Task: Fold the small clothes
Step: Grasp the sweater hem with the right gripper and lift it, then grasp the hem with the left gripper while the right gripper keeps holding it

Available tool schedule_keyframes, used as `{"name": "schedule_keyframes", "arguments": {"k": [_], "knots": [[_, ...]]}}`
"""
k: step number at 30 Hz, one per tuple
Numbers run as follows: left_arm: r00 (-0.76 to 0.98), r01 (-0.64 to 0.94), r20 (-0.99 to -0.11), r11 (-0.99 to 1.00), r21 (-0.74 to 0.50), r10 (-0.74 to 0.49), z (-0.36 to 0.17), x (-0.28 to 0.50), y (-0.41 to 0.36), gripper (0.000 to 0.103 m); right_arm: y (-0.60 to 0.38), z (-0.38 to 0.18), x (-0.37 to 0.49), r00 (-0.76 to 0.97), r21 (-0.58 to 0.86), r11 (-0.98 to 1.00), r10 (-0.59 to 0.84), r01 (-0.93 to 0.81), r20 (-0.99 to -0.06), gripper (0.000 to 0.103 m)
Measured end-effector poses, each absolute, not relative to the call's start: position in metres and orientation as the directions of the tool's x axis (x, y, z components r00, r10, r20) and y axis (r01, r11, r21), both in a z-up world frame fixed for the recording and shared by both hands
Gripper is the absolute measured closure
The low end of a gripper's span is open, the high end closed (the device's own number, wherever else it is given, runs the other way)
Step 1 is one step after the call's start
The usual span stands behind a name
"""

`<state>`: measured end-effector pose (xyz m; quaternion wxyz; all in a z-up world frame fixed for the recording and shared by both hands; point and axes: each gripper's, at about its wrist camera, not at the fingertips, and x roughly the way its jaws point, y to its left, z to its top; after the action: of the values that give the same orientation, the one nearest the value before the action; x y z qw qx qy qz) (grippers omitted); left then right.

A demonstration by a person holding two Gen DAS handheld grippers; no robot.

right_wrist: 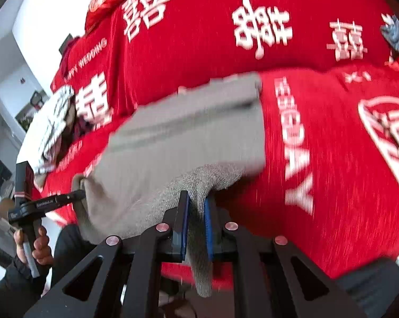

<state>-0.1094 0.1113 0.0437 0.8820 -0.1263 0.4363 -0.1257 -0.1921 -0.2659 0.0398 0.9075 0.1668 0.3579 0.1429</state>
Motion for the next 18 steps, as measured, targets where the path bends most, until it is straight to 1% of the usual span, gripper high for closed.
{"name": "schedule_keyframes", "arguments": {"k": [2,4,7,9,10,11,12,13,14,15,16,18], "knots": [[0.608,0.114,-0.724,0.938,-0.327,-0.326,0.050,-0.085,0.105,0.088,-0.268,0.048,-0.175,0.737,0.403,0.906,0.360,-0.130,-0.571,0.091],[0.604,0.094,-0.732,0.940,-0.327,-0.315,0.046,-0.063,0.104,0.088,-0.271,0.048,-0.153,0.747,0.421,0.901,0.353,-0.107,-0.564,0.091],[0.558,0.050,-0.768,0.937,-0.346,-0.314,0.024,-0.038,0.108,0.088,-0.274,0.032,-0.122,0.728,0.412,0.910,0.319,-0.054,-0.607,0.091],[0.543,0.049,-0.767,0.925,-0.377,-0.341,0.015,-0.036,0.113,0.088,-0.277,0.020,-0.109,0.706,0.412,0.911,0.314,-0.034,-0.635,0.091],[0.550,0.052,-0.755,0.917,-0.396,-0.357,0.014,-0.038,0.116,0.084,-0.278,0.014,-0.105,0.694,0.402,0.916,0.303,-0.021,-0.654,0.089],[0.541,0.058,-0.746,0.902,-0.427,-0.388,0.015,-0.041,0.121,0.074,-0.280,0.010,-0.104,0.683,0.396,0.918,0.298,-0.014,-0.667,0.086],[0.531,0.068,-0.732,0.882,-0.465,-0.427,0.015,-0.044,0.125,0.047,-0.281,0.008,-0.104,0.678,0.402,0.916,0.303,-0.013,-0.669,0.085],[0.525,0.075,-0.709,0.856,-0.512,-0.470,0.016,-0.048,0.131,0.027,-0.283,0.009,-0.108,0.683,0.410,0.912,0.304,-0.007,-0.664,0.076],[0.535,0.072,-0.685,0.834,-0.546,-0.494,0.018,-0.054,0.138,0.001,-0.284,0.010,-0.113,0.686,0.415,0.910,0.306,-0.006,-0.661,0.070],[0.579,0.043,-0.671,0.839,-0.542,-0.463,0.022,-0.063,0.145,0.000,-0.285,0.012,-0.119,0.689,0.419,0.908,0.315,-0.017,-0.653,0.054],[0.605,0.036,-0.668,0.854,-0.519,-0.432,0.025,-0.071,0.148,0.000,-0.285,0.014,-0.125,0.696,0.416,0.909,0.316,-0.028,-0.645,0.042],[0.584,0.065,-0.684,0.865,-0.497,-0.437,0.024,-0.078,0.147,0.000,-0.283,0.017,-0.143,0.717,0.379,0.925,0.289,-0.037,-0.634,0.041]]}}
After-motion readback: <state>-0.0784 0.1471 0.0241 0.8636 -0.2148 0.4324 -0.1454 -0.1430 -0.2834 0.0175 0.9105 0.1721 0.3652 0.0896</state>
